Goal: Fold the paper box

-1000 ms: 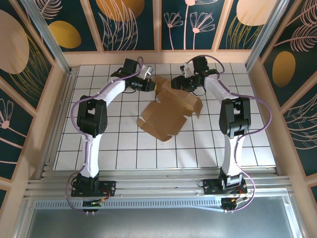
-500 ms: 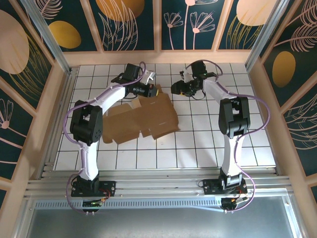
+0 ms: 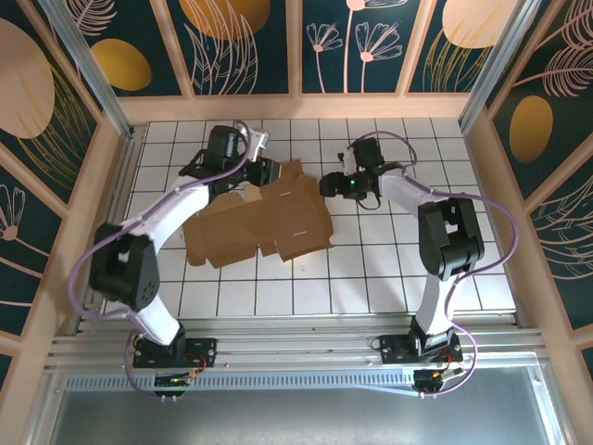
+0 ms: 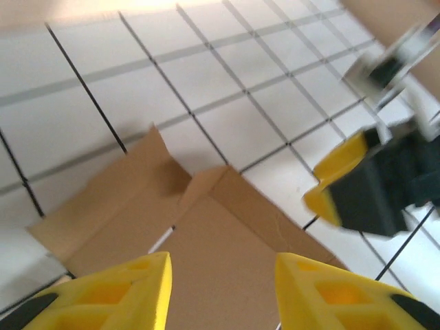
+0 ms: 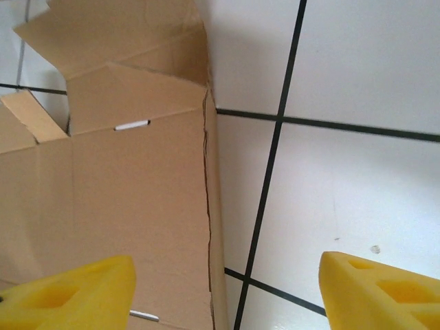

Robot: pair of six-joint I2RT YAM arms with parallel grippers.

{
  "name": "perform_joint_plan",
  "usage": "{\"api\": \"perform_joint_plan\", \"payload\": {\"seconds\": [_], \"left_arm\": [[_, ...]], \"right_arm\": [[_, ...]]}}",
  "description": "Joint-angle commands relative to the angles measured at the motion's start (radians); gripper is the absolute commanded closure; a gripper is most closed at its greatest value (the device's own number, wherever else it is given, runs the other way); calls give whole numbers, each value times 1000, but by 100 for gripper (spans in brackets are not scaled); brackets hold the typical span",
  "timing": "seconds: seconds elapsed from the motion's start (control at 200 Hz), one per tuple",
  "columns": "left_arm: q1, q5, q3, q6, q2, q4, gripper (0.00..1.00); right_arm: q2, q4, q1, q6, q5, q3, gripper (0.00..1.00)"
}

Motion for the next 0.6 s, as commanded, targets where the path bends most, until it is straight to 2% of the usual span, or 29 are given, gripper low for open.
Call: {"api": "perform_joint_plan", "payload": {"seconds": [0.0,0.13,0.255,0.35,0.465,0.531,0.596], "left_arm": [[-1,-86,-81,-46,-103,42,53],[-1,-167,-157,-103,-199,36,46],[-1,-206,-199,-126,-246,33,38],[-1,-220,-208,-127,-245,28,35],[-1,-218,-216,-136,-236,45,33],[-2,-231,-219,-146,-230,54,33],[-1,-237,-221,-150,-225,61,32]], "right_arm": [[21,56,68,14,162,-19,34],[71,35,124,1,260,17,42],[94,25,157,-25,309,37,65],[117,-17,170,-52,381,63,72],[116,-29,170,-98,423,64,88],[95,-44,191,-150,495,76,97],[52,-50,202,-242,630,89,99]]}}
